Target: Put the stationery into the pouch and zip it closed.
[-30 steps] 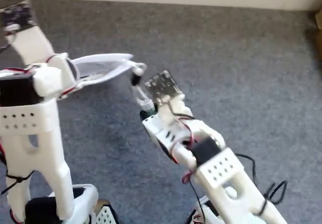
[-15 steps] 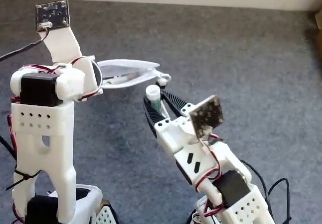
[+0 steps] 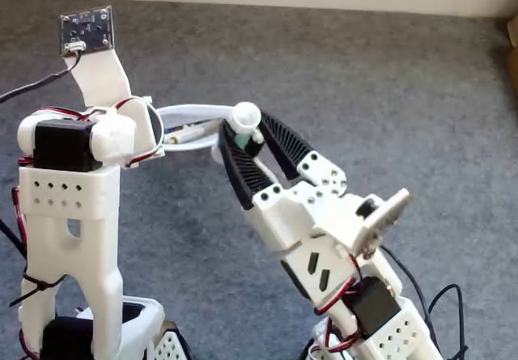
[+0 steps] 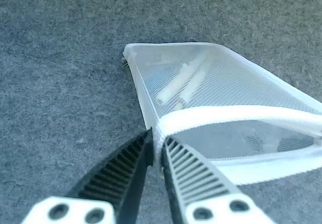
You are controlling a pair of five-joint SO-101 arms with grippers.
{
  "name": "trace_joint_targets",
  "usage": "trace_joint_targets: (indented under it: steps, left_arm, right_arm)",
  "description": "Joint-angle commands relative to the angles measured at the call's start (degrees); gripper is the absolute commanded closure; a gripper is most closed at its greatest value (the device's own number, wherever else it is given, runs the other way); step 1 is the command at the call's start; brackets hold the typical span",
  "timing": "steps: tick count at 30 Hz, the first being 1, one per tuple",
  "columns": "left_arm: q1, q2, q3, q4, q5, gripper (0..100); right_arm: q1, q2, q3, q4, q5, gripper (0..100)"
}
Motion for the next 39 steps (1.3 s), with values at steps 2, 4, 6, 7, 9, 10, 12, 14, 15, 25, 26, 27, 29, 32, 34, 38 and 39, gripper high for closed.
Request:
trace_joint_targets:
  steps: [2, 4, 6, 7, 9, 10, 12, 14, 15, 25, 26, 27, 29, 32, 34, 38, 39]
  left_arm:
    - [1.0, -1.1, -0.2, 0.1, 0.2, 99]
    - [1.0, -1.1, -0.2, 0.1, 0.2, 99]
    - [1.0, -1.1, -0.2, 0.1, 0.2, 99]
    - [1.0, -1.1, -0.2, 0.1, 0.2, 99]
    - [0.9, -1.1, -0.2, 0.1, 0.2, 99]
    - [0.9, -1.1, -0.2, 0.1, 0.2, 99]
    - [0.9, -1.1, -0.2, 0.1, 0.2, 99]
    - [0.9, -1.1, -0.2, 0.2, 0.1, 99]
    - [0.9, -1.1, -0.2, 0.2, 0.1, 99]
    - [-1.6, -1.1, -0.2, 0.3, 0.1, 99]
    - [-2.4, -1.1, -0.2, 0.2, 0.1, 99]
    - [-2.9, -1.1, -0.2, 0.2, 0.1, 99]
    - [-3.3, -1.1, -0.2, 0.3, 0.1, 99]
    - [-3.3, -1.1, -0.1, 0.3, 0.1, 99]
    - [-3.3, -1.1, -0.1, 0.3, 0.1, 99]
    - [-3.3, -1.1, -0.1, 0.3, 0.1, 99]
    - [-3.3, -1.1, -0.1, 0.3, 0.1, 99]
  right_arm:
    - [-1.1, 1.9, -0.7, -5.6, -0.4, 99.4]
    - [-0.9, 6.3, -0.7, -7.4, -0.4, 99.4]
    - [-0.8, 10.7, -0.7, -10.0, -0.4, 99.4]
    - [-0.8, 12.6, -0.8, -11.4, -0.4, 99.4]
    - [-0.8, 15.4, -0.8, -14.2, -0.4, 99.4]
    - [-0.8, 16.7, -0.8, -15.2, -0.4, 99.4]
    - [-0.8, 19.2, -0.8, -16.9, -0.3, 99.4]
    - [-0.7, 21.8, -0.8, -18.6, 0.9, 99.4]
    - [-0.7, 23.3, -0.8, -19.6, 2.5, 99.4]
    - [-0.7, 34.2, -0.2, -31.1, 12.4, 99.4]
    - [-0.7, 34.8, -0.2, -31.1, 13.0, 99.4]
    - [-0.2, 35.2, -0.2, -31.1, 13.7, 99.4]
    - [0.1, 35.8, -0.2, -31.3, 14.7, 99.4]
    - [0.1, 36.2, -0.2, -31.1, 16.6, 99.4]
    - [0.1, 36.5, -0.1, -31.0, 17.9, 98.8]
    - [0.1, 36.1, -0.2, -26.2, 19.4, 95.1]
    - [0.1, 36.1, -0.3, -24.4, 19.3, 91.9]
